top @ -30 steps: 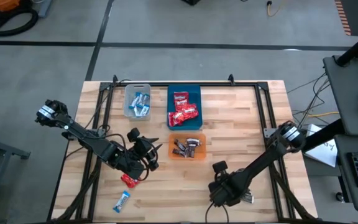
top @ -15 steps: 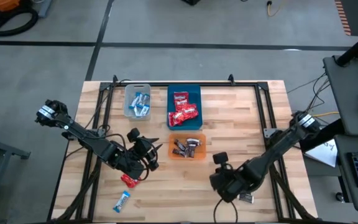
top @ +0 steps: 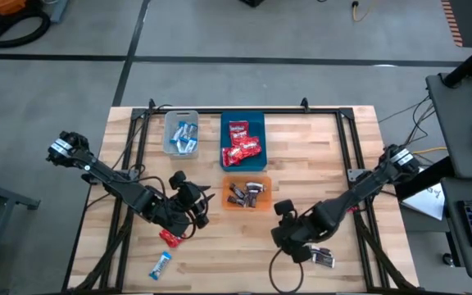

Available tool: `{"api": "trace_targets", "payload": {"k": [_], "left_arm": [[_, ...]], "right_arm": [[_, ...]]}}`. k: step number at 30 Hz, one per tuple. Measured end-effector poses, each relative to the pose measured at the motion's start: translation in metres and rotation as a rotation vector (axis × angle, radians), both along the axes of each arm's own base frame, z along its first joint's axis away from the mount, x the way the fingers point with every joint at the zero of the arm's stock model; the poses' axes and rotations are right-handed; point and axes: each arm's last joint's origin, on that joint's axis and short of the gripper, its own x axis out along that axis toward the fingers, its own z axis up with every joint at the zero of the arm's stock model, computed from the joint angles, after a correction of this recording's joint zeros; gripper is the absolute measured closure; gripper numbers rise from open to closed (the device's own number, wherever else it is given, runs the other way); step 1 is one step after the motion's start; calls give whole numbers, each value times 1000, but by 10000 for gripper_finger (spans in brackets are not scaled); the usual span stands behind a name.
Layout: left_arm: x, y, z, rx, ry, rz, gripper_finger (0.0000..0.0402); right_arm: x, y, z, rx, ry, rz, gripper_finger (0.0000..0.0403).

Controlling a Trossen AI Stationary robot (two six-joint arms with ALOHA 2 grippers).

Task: Sort candy
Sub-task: Put the brown chocolate bar into the orange bin

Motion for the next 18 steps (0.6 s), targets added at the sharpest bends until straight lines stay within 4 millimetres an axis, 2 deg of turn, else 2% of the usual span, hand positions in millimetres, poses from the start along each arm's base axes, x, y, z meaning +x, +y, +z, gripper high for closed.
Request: {"api": "trace_targets", "payload": {"k": [6,13,18], "left_arm": [[0,0,0,-2,-2,2,287],[0,0,0,-2,-2,2,287],[0,0,0,-3,-3,2,287]], "right_arm": [[-6,12,-32,15,209,-91,311],[-7,29,-67,-55,302,-79,223],[-3,30,-91,-101,358,-72,190]]}}
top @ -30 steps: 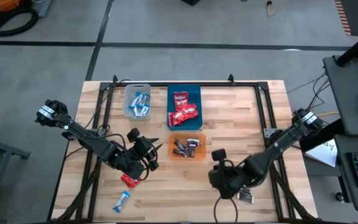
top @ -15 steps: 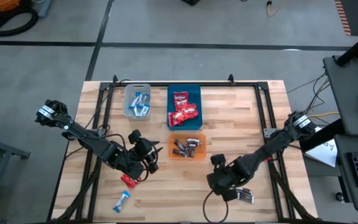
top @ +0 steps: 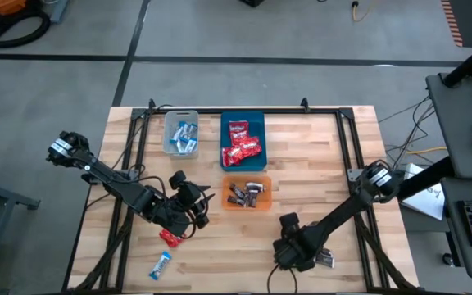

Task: Sort candy
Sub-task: Put the brown chocolate bar into the orange bin

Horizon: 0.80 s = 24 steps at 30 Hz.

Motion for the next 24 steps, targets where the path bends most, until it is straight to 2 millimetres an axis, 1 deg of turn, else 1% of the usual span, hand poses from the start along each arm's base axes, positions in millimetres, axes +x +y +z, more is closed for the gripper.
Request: {"api": "trace_targets", "payload": {"k": [3,5,7,14,17,19,22,24], "left_arm": [[0,0,0,0,0,0,287],[0,0,0,0,0,0,287],[0,0,0,0,0,0,287],[0,0,0,0,0,0,287],[0,0,0,0,0,0,287],[0,0,0,1,1,0,287],[0,0,0,1,2,0,287],[0,0,0,1,2,0,287]], "right_arm": [[3,-1,-6,7,21,17,190],[5,-2,-9,17,35,31,204],[6,-2,-8,21,31,51,229],[9,-5,-7,13,1,71,343],[9,-5,-5,11,-7,90,378],[10,-7,-3,15,-12,91,390],[11,-11,4,32,-28,85,394],[11,-14,14,47,-52,88,395]]}}
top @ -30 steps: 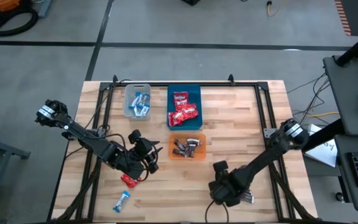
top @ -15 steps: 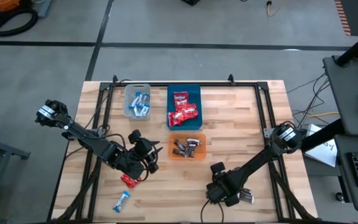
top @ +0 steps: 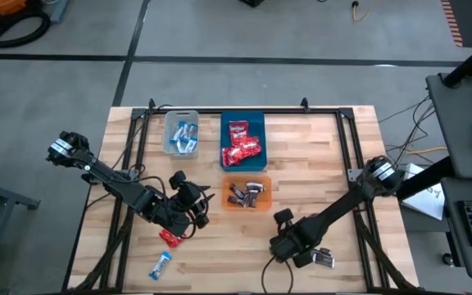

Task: Sort candy
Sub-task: Put the brown chocolate bar into the orange bin, then put the red candy into the blue bin

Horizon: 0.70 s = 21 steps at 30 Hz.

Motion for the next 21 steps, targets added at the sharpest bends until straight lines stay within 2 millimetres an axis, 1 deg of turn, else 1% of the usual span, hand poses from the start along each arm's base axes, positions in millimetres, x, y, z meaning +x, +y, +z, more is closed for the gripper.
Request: {"api": "trace_targets", "payload": {"k": [5,9,12,14,16,18,21], "left_arm": [[0,0,1,-5,4,-6,287],[3,-3,11,-23,-4,-32,287],[4,-6,19,-30,6,-69,287],[4,-8,25,-43,26,-103,287],[4,-11,30,-63,47,-137,287],[1,-14,36,-103,78,-173,287],[-5,-20,44,-196,151,-209,287]], "right_arm": [[3,-19,38,27,-131,18,395],[10,-41,76,54,-332,19,395],[20,-64,95,72,-506,-3,395],[26,-79,99,77,-595,-21,395],[32,-94,97,75,-678,-40,395],[37,-108,87,67,-733,-69,395],[42,-128,67,59,-782,-131,394]]}}
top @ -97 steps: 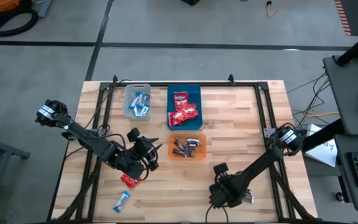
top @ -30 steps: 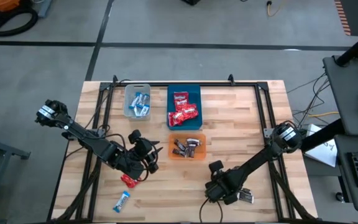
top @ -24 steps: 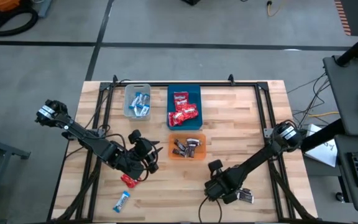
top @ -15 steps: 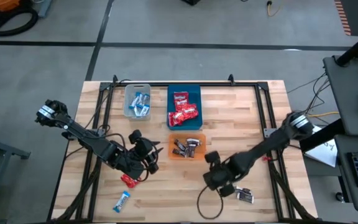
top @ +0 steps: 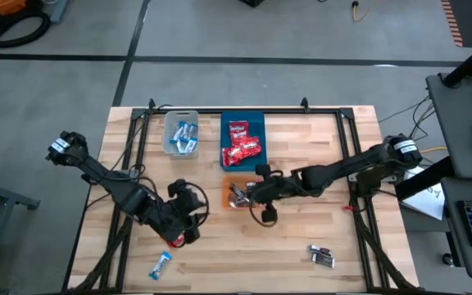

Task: Sort candy
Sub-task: Put the red candy into the blue bin

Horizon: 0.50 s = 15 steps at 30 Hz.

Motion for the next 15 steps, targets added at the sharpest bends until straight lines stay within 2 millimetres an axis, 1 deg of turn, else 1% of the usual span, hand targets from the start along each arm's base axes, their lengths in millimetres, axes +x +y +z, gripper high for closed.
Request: {"api": "trace_targets", "payload": {"k": [2,4,8,10,13,15], "left_arm": [[-5,-3,6,-80,55,-14,287],[-11,-7,9,-148,111,-17,287],[-19,-15,9,-239,139,8,287],[-22,-20,2,-271,154,40,287],[-24,-24,-17,-364,213,144,283],[-25,-28,-32,-439,284,230,278]], "right_arm": [[0,-11,-11,7,-9,-36,394],[-2,-17,-18,6,-8,-55,394],[-5,-22,-19,11,-8,-69,394],[-6,-22,-15,15,-22,-70,394],[-10,-21,-10,30,-37,-75,394],[-14,-21,-8,43,-32,-81,394]]}}
